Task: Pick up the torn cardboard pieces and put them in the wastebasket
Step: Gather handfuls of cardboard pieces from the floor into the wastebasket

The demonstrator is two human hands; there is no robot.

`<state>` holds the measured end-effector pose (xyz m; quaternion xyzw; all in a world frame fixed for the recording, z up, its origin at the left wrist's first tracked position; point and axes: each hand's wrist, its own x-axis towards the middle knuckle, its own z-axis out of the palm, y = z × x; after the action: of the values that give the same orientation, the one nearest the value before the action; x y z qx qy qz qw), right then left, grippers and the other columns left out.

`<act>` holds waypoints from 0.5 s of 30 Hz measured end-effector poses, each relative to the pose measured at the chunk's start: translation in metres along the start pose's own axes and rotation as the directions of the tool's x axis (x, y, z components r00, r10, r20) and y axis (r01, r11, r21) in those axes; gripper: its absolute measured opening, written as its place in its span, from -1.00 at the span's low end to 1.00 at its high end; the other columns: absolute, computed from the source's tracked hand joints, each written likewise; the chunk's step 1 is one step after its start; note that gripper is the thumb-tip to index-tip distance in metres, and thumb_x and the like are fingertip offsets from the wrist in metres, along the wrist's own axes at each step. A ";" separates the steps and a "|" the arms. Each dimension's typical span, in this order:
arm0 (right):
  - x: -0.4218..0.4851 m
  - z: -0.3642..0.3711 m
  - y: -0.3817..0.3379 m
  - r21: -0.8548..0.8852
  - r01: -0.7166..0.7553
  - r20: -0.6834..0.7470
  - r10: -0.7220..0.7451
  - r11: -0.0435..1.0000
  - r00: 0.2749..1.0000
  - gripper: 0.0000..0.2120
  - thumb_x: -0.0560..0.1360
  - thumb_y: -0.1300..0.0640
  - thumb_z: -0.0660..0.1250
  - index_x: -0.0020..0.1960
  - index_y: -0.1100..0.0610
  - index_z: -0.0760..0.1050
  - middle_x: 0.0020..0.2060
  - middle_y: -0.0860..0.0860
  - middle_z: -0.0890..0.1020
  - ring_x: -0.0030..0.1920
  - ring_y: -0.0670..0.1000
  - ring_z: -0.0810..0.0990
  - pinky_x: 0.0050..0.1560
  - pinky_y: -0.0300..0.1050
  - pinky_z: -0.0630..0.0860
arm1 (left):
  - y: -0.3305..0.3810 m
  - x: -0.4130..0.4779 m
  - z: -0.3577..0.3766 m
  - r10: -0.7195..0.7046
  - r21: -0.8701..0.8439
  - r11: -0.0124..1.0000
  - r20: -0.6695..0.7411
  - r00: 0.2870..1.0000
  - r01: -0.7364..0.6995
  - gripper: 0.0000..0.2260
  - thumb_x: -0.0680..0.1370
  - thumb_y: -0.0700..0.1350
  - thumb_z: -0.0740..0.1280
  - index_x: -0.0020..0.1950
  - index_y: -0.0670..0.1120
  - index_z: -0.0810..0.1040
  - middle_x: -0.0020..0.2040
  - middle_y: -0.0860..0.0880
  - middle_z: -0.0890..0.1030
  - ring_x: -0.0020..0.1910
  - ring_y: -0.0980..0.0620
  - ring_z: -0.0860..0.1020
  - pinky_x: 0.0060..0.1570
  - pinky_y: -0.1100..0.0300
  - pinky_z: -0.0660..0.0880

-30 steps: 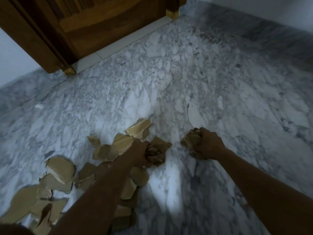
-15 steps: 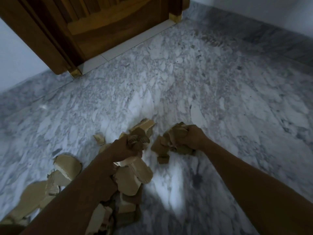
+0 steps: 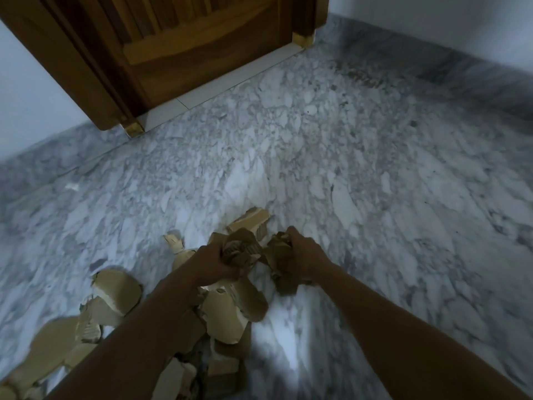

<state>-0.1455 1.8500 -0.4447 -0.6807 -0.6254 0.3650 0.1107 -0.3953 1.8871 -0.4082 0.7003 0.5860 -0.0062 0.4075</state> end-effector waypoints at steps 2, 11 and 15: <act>-0.010 -0.022 0.008 0.096 0.000 -0.108 0.011 0.995 0.994 -0.34 0.32 -0.09 0.51 0.29 0.06 0.28 -0.03 0.10 0.63 -0.04 0.20 0.64 -0.06 0.02 0.55 | 0.014 -0.001 -0.001 0.040 0.012 0.999 0.014 0.999 -0.041 -0.72 0.38 -0.11 0.57 0.01 0.04 0.57 -0.20 0.13 0.57 -0.24 0.29 0.55 -0.35 0.46 0.38; -0.034 -0.075 0.075 -0.134 -0.114 -0.222 0.082 0.984 0.972 -0.62 0.40 -0.11 0.43 0.05 0.10 0.44 -0.06 0.08 0.59 -0.05 0.15 0.58 -0.12 -0.06 0.46 | 0.076 0.012 0.063 0.175 0.222 0.949 0.213 0.961 -0.222 -0.80 0.25 -0.02 0.55 -0.26 0.09 0.56 -0.19 0.02 0.60 -0.18 0.04 0.61 -0.20 0.15 0.51; -0.052 -0.048 0.094 -0.239 -0.166 -0.228 0.110 0.957 0.967 -0.58 0.45 -0.07 0.39 0.19 0.10 0.35 0.01 0.09 0.55 0.03 0.19 0.54 -0.07 0.02 0.51 | 0.082 0.018 0.108 0.226 0.389 0.877 0.182 0.957 -0.281 -0.62 0.32 0.04 0.52 0.00 -0.08 0.49 0.10 -0.12 0.46 -0.06 -0.14 0.53 -0.02 0.02 0.49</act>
<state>-0.0399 1.7977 -0.4491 -0.7665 -0.6027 0.2133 0.0618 -0.2716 1.8404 -0.4431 0.8391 0.4465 -0.1215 0.2860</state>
